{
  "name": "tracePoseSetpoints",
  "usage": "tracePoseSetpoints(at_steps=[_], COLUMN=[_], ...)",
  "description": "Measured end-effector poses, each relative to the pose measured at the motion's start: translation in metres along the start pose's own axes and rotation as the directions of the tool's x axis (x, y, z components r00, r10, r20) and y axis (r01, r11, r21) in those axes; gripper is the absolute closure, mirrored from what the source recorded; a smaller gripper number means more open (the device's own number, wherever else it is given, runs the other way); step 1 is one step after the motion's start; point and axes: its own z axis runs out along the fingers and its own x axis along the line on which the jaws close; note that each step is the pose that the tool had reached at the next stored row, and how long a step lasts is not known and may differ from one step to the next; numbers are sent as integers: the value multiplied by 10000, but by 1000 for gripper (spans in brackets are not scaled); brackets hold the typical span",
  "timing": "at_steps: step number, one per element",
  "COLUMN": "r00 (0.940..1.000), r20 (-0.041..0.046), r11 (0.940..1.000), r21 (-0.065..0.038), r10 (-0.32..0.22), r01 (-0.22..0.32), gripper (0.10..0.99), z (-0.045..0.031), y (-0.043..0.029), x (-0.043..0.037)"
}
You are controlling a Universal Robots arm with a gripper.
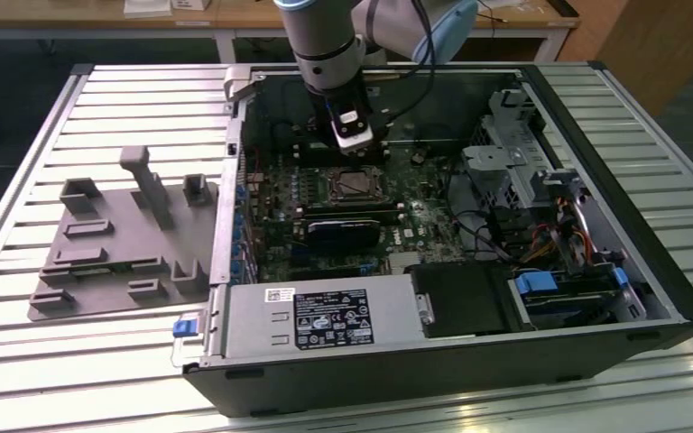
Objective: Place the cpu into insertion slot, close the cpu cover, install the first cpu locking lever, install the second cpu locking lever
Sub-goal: 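Install the first cpu locking lever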
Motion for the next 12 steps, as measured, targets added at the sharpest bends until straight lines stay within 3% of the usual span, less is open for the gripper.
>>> tracePoseSetpoints(at_steps=[12], r00=[10000], r20=[-2], r11=[10000], r21=[-1], r10=[2], r01=[-2], gripper=[980], z=[13], y=[-9], x=[-11])
